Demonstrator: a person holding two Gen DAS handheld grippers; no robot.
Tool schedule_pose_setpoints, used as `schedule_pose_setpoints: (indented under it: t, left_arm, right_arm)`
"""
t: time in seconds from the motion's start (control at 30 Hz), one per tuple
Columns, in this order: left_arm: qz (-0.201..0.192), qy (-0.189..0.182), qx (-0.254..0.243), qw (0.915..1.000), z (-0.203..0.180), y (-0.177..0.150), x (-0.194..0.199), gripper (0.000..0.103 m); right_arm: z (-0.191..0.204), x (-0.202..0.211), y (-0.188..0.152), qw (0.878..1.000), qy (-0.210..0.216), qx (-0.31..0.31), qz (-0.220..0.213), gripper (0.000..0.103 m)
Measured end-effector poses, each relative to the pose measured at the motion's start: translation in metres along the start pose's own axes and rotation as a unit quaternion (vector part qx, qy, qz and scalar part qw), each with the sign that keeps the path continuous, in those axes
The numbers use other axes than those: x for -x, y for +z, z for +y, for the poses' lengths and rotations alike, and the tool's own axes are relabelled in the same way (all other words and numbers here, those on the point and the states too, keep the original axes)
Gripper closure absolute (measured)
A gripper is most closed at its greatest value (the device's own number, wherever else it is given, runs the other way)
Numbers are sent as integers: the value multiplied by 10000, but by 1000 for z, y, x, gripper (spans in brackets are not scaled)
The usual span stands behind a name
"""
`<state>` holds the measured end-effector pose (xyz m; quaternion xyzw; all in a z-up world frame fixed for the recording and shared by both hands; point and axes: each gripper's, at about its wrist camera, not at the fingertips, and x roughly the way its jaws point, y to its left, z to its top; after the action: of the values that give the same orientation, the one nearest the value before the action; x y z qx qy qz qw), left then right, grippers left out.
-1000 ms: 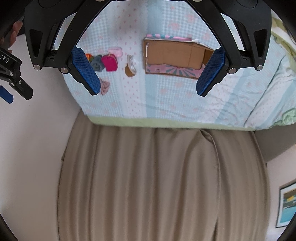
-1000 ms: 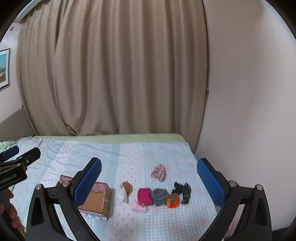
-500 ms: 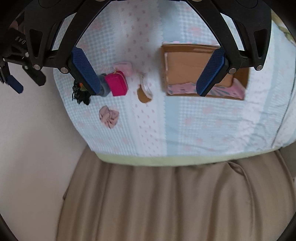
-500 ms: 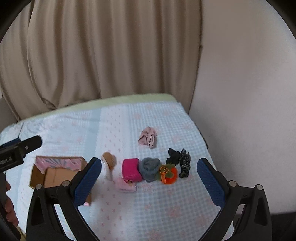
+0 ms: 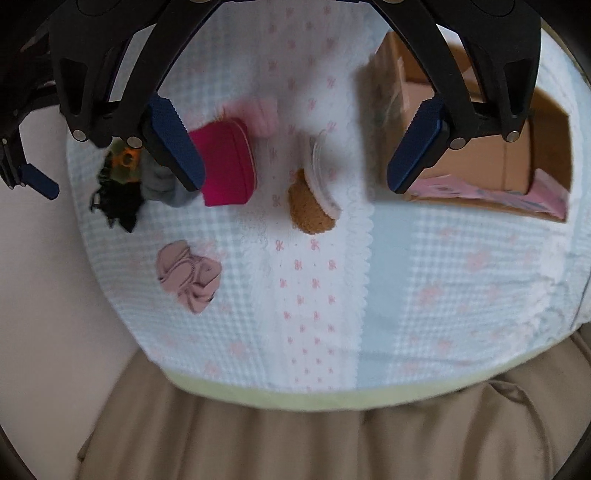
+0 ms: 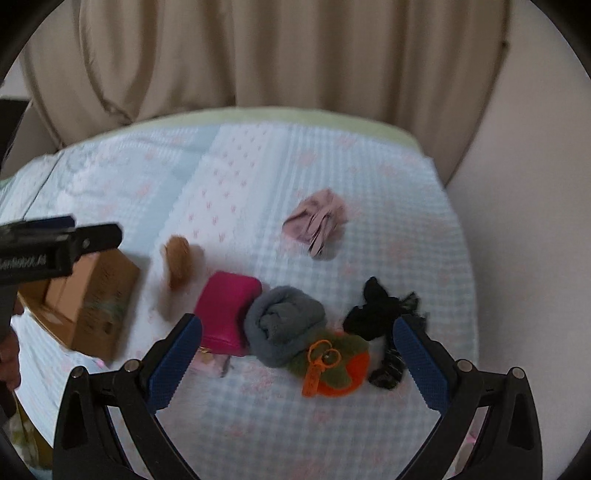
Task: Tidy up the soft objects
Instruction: 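Grasp the brown fluffy clip with the left tool while the right tool grasps the grey towel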
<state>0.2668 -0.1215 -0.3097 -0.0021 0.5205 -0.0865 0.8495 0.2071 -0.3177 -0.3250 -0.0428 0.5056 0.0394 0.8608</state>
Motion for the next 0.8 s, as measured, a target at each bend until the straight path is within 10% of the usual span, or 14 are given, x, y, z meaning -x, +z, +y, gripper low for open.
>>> schedule_pose_setpoints:
  t: [0.4, 0.8]
  left_arm:
    - [713, 179, 187, 9971, 9, 2, -123, 12]
    - [1372, 103, 337, 9899, 17, -10, -189, 64]
  right_arm:
    - [-4, -113, -11, 9879, 832, 1011, 834, 0]
    - [-1, -151, -7, 9684, 1568, 1421, 1318, 32]
